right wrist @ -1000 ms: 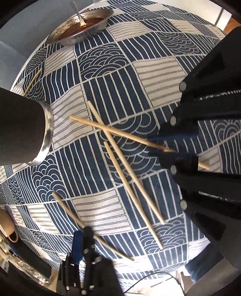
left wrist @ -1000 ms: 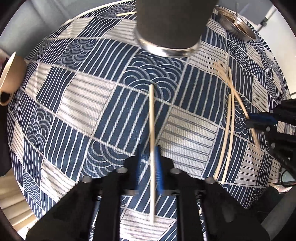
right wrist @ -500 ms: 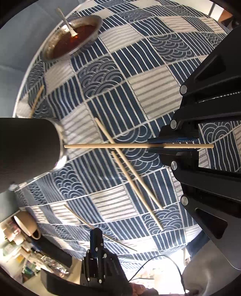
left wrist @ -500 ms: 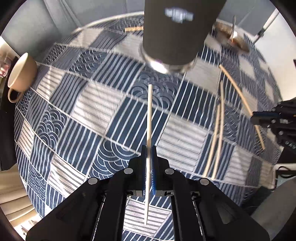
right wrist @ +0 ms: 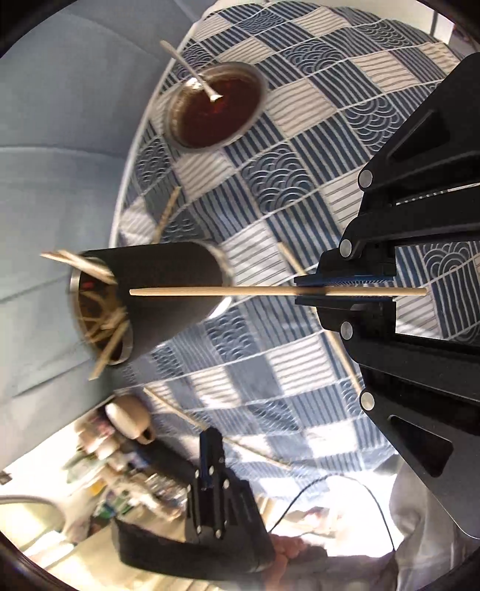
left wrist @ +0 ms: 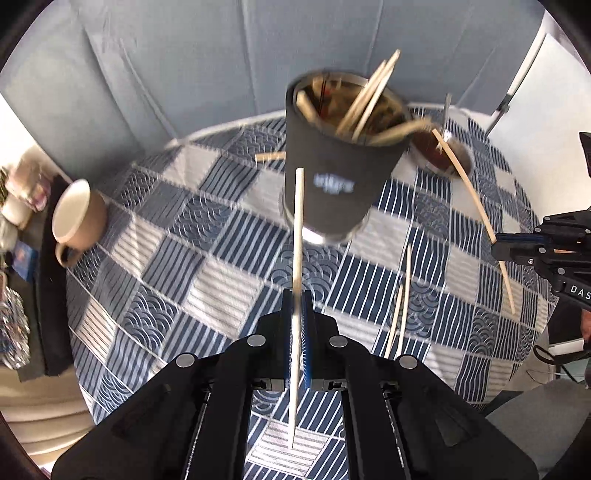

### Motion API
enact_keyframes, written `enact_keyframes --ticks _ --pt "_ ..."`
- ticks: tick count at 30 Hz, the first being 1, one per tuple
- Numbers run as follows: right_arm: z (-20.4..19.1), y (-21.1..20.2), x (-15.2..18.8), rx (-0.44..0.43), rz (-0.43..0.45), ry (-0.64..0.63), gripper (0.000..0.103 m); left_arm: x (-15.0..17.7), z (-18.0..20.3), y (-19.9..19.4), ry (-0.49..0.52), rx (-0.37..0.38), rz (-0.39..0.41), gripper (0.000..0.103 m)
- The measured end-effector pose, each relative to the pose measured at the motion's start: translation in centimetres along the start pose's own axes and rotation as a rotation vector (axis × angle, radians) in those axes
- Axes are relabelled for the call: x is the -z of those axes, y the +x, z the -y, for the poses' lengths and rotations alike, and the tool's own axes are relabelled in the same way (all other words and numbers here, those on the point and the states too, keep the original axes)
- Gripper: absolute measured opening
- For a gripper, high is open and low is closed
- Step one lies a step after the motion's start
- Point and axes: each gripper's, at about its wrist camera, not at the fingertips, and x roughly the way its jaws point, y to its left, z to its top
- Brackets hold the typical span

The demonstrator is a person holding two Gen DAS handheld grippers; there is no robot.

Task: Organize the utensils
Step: 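Raise both held chopsticks over the black holder's opening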

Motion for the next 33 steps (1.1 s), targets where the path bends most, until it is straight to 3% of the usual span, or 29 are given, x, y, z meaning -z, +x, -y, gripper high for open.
enact_keyframes --ticks 3,10,18,23,33 --pt "0.1 -1.9 -1.4 -0.061 0.062 0.019 0.005 -1.5 0.2 -1.4 0.007 0.005 0.041 0.005" --pt "-0.1 -3.9 -4.4 -0.059 0.145 0.008 0.005 -4.6 0.8 -3.3 0.038 0.008 0.107 0.005" --pt "-0.5 -3.6 -8.7 -0.085 0.169 -0.022 0.005 -9.7 1.3 -4.9 0.044 0.055 0.205 0.005" --pt "-0.5 -3.0 -11.4 -0.095 0.175 -0.028 0.005 -12.4 0.5 -3.9 0.010 0.088 0.213 0.005" --pt "0.9 -0.7 -14.3 -0.075 0.146 -0.021 0.005 -14.8 -1.2 -3.1 -0.082 0.200 0.331 0.005"
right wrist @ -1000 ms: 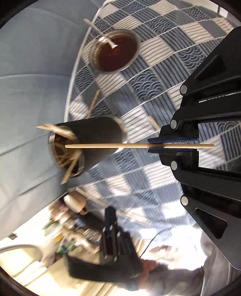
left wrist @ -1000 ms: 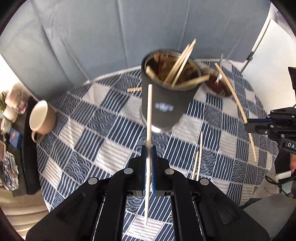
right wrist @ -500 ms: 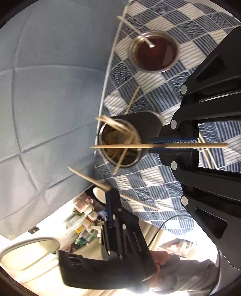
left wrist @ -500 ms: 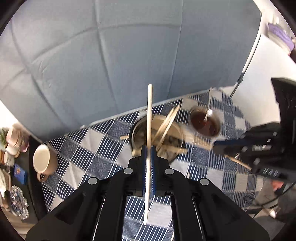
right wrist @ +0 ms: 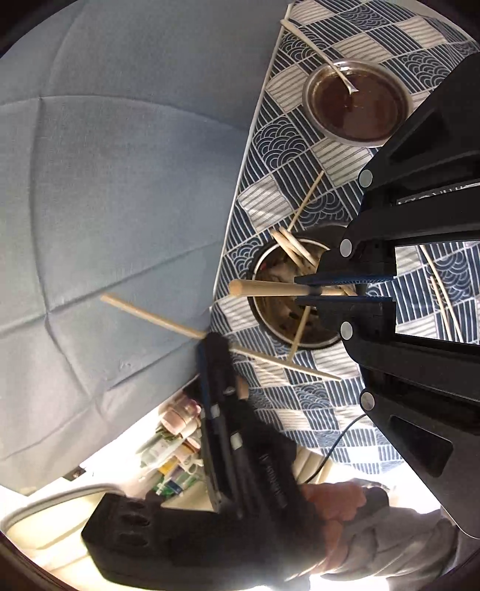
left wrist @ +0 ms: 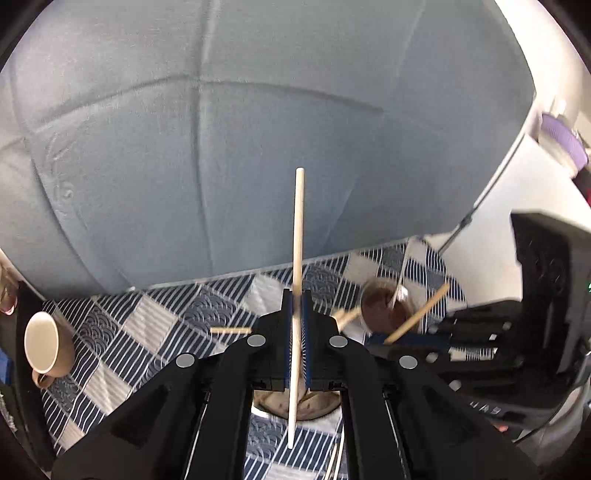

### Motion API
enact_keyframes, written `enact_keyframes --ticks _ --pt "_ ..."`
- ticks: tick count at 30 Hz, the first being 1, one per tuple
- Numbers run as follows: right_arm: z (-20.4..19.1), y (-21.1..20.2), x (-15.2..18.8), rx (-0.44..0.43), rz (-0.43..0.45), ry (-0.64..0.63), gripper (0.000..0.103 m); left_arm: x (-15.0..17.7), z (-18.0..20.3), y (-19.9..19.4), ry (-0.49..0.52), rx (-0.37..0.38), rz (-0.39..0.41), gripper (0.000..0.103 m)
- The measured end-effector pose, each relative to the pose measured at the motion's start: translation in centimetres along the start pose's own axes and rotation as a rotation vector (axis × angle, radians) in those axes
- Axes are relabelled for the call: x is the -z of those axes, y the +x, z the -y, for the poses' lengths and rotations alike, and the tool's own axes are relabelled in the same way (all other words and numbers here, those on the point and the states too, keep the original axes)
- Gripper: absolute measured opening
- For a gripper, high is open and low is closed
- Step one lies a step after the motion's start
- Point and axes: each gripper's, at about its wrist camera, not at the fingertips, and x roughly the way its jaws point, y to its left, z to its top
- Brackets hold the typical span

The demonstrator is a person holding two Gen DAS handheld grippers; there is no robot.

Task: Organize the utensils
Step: 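Raise both held chopsticks over the black holder's opening, then open both tools to drop the chopsticks into the black holder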

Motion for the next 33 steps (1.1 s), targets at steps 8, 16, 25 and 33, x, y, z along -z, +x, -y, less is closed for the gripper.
enact_keyframes --ticks 8,16,25,33 --pt "1.0 1.0 -0.3 0.013 -0.013 0.003 0.005 -1.8 0.6 -0.4 -0.005 0.032 0.157 0.005" --pt "2.1 1.0 0.2 0.026 -0.007 0.037 0.009 0.6 0.3 1.5 -0.015 0.037 0.154 0.005" --pt "2.5 0.5 0.2 0.050 0.000 0.052 0.011 1.6 -1.3 1.2 -0.049 0.021 0.128 0.019" --pt "1.9 0.2 0.2 0.059 0.007 0.037 0.024 2.5 -1.3 0.4 -0.004 -0.040 0.121 0.036"
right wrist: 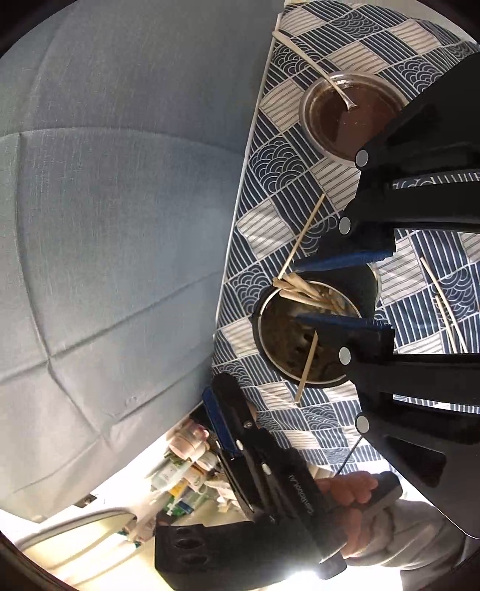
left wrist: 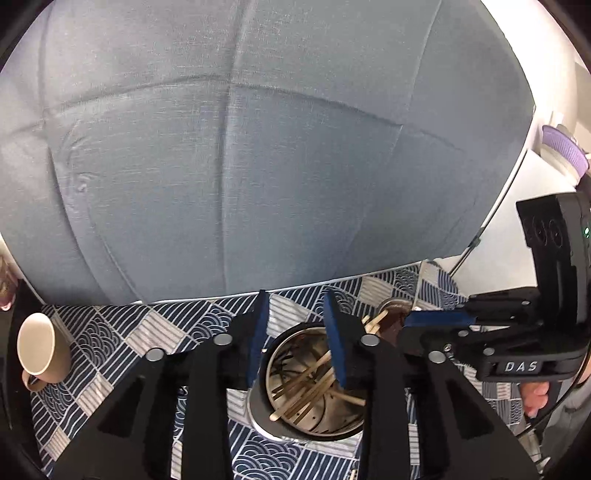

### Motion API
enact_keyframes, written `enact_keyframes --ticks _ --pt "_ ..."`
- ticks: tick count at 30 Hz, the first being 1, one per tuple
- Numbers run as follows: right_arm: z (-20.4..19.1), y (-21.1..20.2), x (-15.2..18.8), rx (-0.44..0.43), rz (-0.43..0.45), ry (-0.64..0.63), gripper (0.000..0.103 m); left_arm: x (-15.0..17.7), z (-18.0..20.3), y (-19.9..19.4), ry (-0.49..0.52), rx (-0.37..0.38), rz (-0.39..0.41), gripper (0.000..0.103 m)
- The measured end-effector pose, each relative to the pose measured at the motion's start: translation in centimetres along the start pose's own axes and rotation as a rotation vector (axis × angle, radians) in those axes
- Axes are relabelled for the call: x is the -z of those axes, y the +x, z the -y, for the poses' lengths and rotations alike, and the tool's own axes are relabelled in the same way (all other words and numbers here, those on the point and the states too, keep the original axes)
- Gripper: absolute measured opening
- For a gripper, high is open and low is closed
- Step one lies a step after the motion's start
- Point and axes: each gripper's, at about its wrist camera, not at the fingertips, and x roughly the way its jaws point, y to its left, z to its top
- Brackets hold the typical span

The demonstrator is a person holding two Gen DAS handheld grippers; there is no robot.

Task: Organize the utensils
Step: 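Open both tools to drop the chopsticks into the black holder, then move both open tools back down over the remaining chopsticks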

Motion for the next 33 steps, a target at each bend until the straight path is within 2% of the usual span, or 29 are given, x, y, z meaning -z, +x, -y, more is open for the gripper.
enact_keyframes --ticks 4,11,25,33 --pt "0.0 0.0 0.3 0.002 -0.006 0.001 0.027 0.3 -0.2 -0.4 -0.007 -0.011 0.000 0.050" --pt "0.0 -0.2 0.7 0.015 -0.012 0.006 0.030 0.7 -0.3 -0.9 0.008 -0.042 -0.010 0.050" --pt "0.8 -1.5 2.1 0.027 0.004 0.041 0.036 2.0 0.5 -1.8 0.041 -0.078 -0.044 0.062" --pt "1.5 -1.9 4.1 0.042 -0.008 0.063 0.043 3.7 0.6 -2.9 0.041 -0.091 -0.057 0.070"
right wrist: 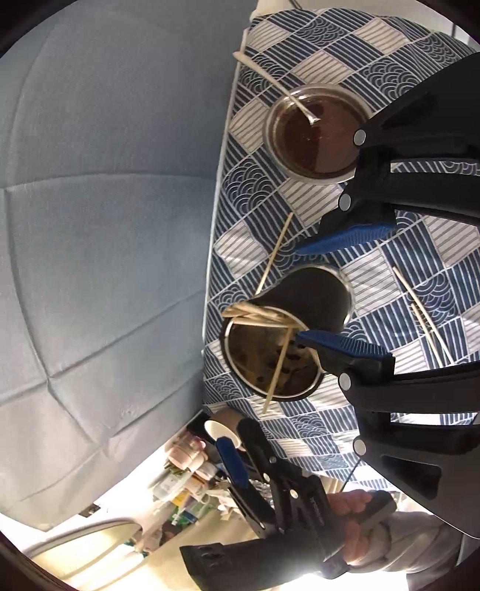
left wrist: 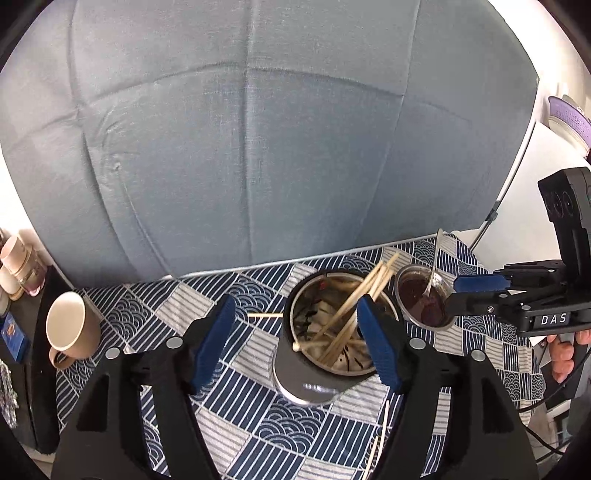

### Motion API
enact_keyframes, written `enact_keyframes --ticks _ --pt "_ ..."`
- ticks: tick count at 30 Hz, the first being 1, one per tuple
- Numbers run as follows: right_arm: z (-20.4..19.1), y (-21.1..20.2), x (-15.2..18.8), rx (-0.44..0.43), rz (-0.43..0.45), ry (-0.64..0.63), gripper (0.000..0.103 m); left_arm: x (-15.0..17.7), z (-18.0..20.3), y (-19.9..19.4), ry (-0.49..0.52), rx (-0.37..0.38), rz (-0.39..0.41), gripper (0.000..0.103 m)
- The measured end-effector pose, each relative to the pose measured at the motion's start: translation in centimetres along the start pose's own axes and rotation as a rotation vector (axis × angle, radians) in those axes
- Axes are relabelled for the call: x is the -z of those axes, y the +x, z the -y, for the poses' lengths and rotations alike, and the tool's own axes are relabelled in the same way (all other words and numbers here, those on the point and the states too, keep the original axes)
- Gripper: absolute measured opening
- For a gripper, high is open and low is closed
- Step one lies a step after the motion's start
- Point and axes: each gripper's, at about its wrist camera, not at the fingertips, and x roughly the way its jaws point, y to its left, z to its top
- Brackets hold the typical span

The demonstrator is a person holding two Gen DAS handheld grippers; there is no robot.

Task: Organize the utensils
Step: 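Move both open tools back down over the remaining chopsticks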

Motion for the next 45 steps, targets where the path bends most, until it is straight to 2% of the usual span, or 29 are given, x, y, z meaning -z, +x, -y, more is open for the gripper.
enact_keyframes --ticks 6,12,18,24,32,36,40,45 --pt "0.6 1.1 3.0 0.018 -0.048 0.029 0.050 2.7 0.0 -0.5 0.020 -0.031 -0.034 0.072" --pt "1.2 3.9 6.0 0.037 -0.145 0.064 0.051 6.8 0.4 0.5 0.102 -0.080 -0.132 0.072" --pt "1.5 7.7 8.7 0.075 -0.272 0.112 0.051 10.2 0.6 1.8 0.100 -0.057 -0.214 0.072" --pt "1.6 10.7 10.5 0.104 -0.369 0.169 0.051 13.7 1.6 3.2 0.124 0.001 -0.295 0.072" --pt "2.5 13.4 11.7 0.106 -0.447 0.280 0.051 17.1 3.3 5.0 0.177 0.067 -0.382 0.072" --pt "2.5 14.5 11.6 0.111 -0.468 0.316 0.051 18.1 3.7 5.7 0.191 0.077 -0.419 0.072" --pt "1.9 15.4 11.4 0.140 -0.492 0.313 0.051 18.8 3.9 6.0 0.185 0.077 -0.443 0.072" --pt "-0.2 16.6 11.1 0.228 -0.517 0.225 0.051 19.4 4.1 6.2 0.188 0.081 -0.468 0.072"
